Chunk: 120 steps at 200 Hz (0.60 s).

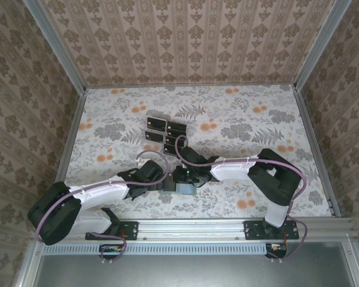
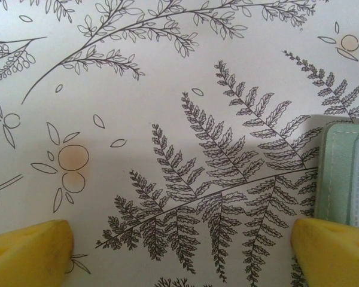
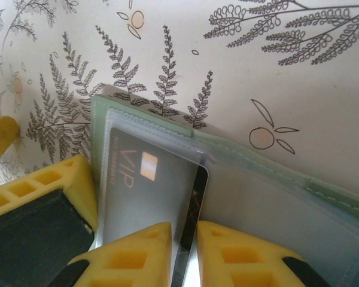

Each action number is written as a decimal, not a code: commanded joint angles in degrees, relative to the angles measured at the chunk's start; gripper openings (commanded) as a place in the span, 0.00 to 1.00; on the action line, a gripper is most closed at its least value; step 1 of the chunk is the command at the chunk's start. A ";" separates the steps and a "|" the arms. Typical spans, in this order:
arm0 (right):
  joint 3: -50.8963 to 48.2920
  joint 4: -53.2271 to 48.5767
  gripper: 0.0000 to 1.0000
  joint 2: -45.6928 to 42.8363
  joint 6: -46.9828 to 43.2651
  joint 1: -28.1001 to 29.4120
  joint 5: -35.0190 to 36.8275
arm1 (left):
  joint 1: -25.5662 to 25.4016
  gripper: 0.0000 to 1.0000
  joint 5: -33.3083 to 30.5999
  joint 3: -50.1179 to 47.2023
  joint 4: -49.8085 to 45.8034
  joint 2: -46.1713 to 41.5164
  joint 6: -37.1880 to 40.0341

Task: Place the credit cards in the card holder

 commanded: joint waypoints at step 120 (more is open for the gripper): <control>1.97 -19.94 0.51 -12.62 -10.83 0.06 9.23 | 3.86 1.00 5.36 4.15 -11.26 -13.80 -0.33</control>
